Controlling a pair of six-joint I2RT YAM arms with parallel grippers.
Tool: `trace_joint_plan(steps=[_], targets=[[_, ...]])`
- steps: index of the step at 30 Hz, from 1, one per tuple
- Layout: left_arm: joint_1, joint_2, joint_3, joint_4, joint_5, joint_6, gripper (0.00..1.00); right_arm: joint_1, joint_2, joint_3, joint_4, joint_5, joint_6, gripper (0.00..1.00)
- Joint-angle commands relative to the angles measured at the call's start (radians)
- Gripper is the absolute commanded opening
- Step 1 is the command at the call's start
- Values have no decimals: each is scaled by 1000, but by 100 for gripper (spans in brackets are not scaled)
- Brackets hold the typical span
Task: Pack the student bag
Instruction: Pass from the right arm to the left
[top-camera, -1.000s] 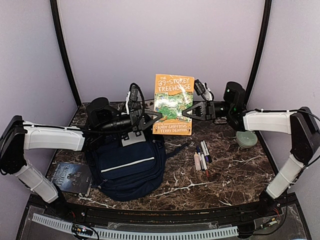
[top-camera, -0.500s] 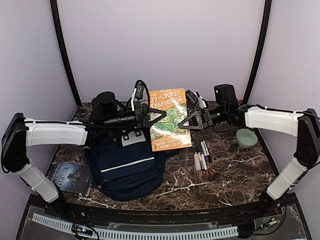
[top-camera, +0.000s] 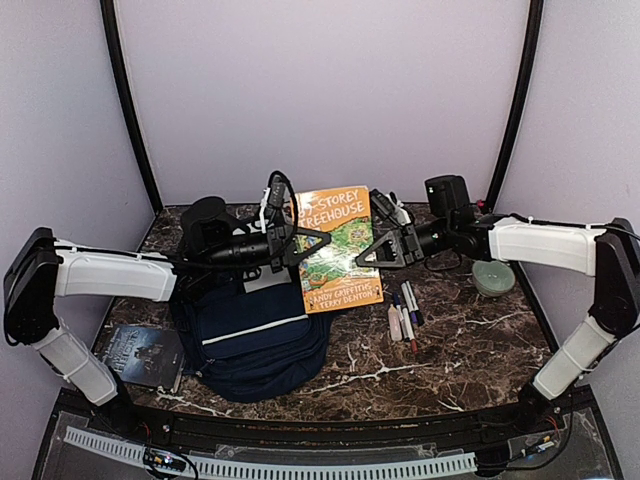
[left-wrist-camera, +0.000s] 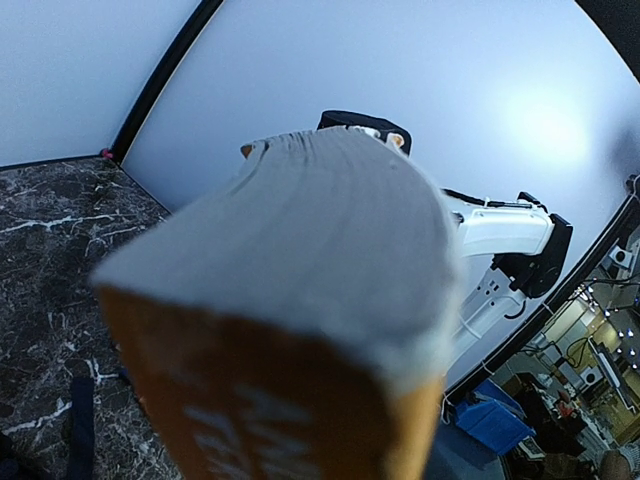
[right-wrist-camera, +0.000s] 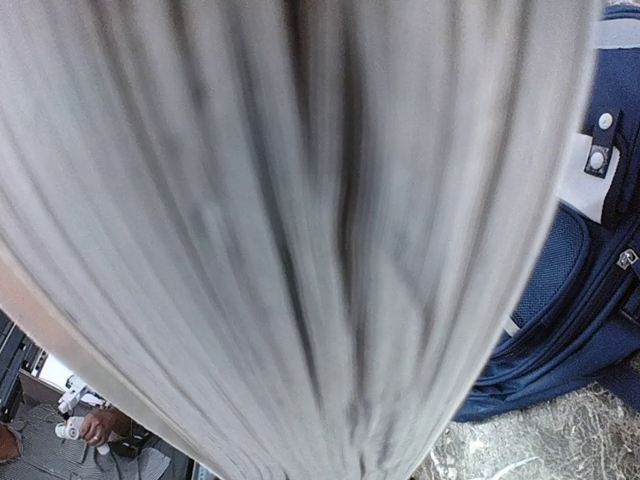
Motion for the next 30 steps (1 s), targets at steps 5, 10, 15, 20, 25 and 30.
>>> trace_joint_plan(steps=[5,10,15,20,25,30], targets=[[-2,-69,2,154,-10,-4,0,33,0,-42,99,-12,-2,4],[0,-71,9,120,-51,22,0,36,-41,-102,193,-12,-2,4],[1,-104,5,0,-130,91,0,29,-48,-69,85,-12,-2,4],[4,-116,0,-78,-148,125,43,21,-55,-13,-60,604,-2,4],[9,-87,-27,-10,-78,108,28,14,-45,-3,24,-86,-234,55],[11,-77,-50,57,-45,70,11,15,-62,-2,13,-61,-239,61]])
